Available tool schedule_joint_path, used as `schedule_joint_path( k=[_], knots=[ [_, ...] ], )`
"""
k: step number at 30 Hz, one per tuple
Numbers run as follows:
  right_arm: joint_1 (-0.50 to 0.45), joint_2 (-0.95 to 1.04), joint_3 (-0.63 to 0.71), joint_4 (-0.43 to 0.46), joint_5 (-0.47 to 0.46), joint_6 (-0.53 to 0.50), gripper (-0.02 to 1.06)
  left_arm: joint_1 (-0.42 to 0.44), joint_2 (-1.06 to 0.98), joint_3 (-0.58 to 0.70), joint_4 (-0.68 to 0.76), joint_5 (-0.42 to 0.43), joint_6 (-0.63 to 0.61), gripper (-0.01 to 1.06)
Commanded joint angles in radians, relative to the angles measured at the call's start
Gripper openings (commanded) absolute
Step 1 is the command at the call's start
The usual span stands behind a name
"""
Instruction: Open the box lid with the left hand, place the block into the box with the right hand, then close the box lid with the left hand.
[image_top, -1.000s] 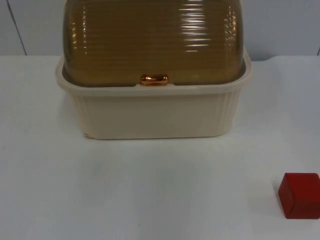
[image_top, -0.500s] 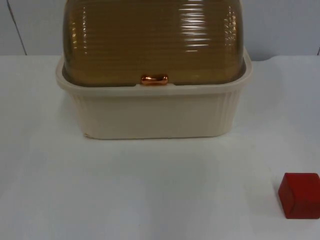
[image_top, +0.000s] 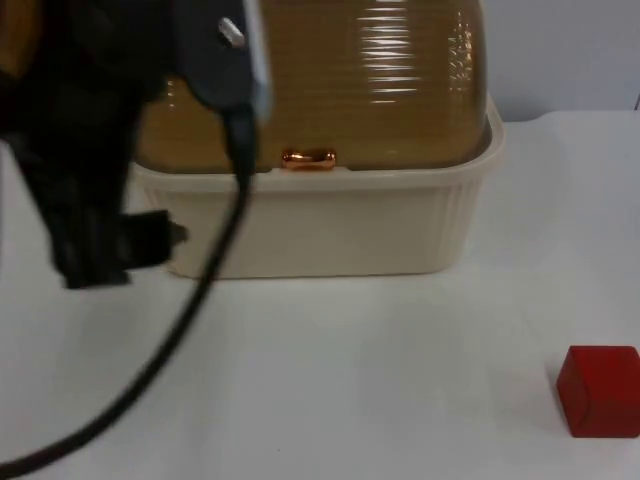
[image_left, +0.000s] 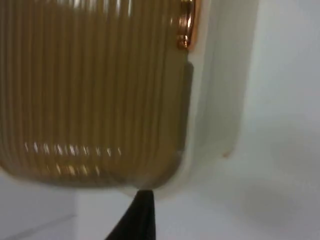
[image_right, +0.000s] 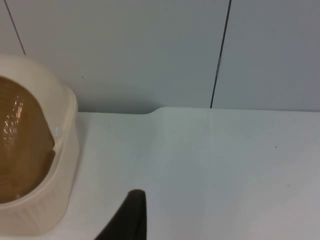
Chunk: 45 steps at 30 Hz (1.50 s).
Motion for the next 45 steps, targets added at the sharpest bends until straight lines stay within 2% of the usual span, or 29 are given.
schedule_joint_path(
  k=[1, 4, 5, 6, 8, 11, 18, 22, 24, 26, 27, 29, 30, 31, 32, 33, 34, 37, 45],
  knots=[
    [-0.005, -0.002, -0.004, -0.005, 0.006, -0.008, 1.04, -0.039, 0.048, 0.027, 0.242, -0.093, -0.225, 1.03],
    [-0.005, -0.002, -0.004, -0.005, 0.006, -0.008, 1.04, -0.048, 0.119, 0.035, 0.535, -0.174, -0.503, 1.03],
    [-0.005, -0.002, -0.004, -0.005, 0.006, -0.008, 1.04, -0.048, 0.145, 0.035, 0.622, -0.175, -0.574, 1.03],
    [-0.005, -0.002, -0.004, -0.005, 0.006, -0.008, 1.04, -0.048, 0.145, 0.035, 0.622, -0.175, -0.574, 1.03],
    [-0.005, -0.002, -0.004, -0.006, 0.006, -0.013, 1.04, -0.048, 0.191, 0.035, 0.813, -0.163, -0.748, 1.03],
    [-0.005, 0.000, -0.004, -0.009, -0.010, -0.013, 1.04, -0.048, 0.260, 0.035, 0.987, -0.160, -0.967, 1.03],
    [-0.005, 0.000, -0.004, -0.058, -0.032, -0.013, 1.04, -0.043, 0.393, 0.002, 0.987, -0.109, -0.979, 1.03],
    [-0.005, 0.000, -0.004, -0.060, -0.032, -0.013, 1.04, -0.043, 0.447, -0.035, 0.987, -0.121, -0.979, 1.01],
    [-0.005, 0.000, -0.004, -0.058, -0.032, -0.013, 1.04, -0.043, 0.468, -0.059, 0.987, -0.115, -0.979, 0.87],
    [-0.005, 0.000, -0.004, -0.058, -0.031, -0.013, 1.04, -0.034, 0.477, -0.072, 0.987, -0.124, -0.979, 0.61],
    [-0.005, 0.000, -0.004, -0.058, -0.031, -0.013, 1.04, -0.034, 0.477, -0.072, 0.987, -0.124, -0.979, 0.61],
    [-0.005, 0.000, -0.004, -0.058, -0.031, -0.013, 1.04, -0.016, 0.477, -0.079, 0.987, -0.157, -0.979, 0.37],
    [-0.005, 0.000, -0.004, -0.058, -0.031, -0.013, 1.04, 0.003, 0.478, -0.087, 0.987, -0.174, -0.983, 0.21],
    [-0.005, 0.000, -0.004, -0.058, -0.031, -0.013, 1.04, 0.019, 0.478, -0.089, 0.987, -0.185, -0.987, 0.13],
    [-0.005, 0.000, -0.004, -0.058, -0.031, -0.013, 1.04, 0.019, 0.478, -0.089, 0.987, -0.185, -0.987, 0.13],
    [-0.005, 0.000, -0.004, -0.058, -0.031, -0.013, 1.04, 0.038, 0.478, -0.089, 0.987, -0.204, -0.990, 0.04],
    [-0.005, 0.000, -0.004, -0.058, -0.031, -0.013, 1.04, 0.054, 0.478, -0.089, 0.987, -0.232, -0.992, 0.00],
    [-0.005, 0.000, -0.004, -0.058, -0.031, -0.013, 1.04, 0.101, 0.478, -0.090, 0.987, -0.332, -0.991, 0.00],
    [-0.005, 0.000, -0.004, -0.060, -0.031, -0.013, 1.04, 0.108, 0.481, -0.128, 0.987, -0.352, -0.973, 0.00]
  ],
)
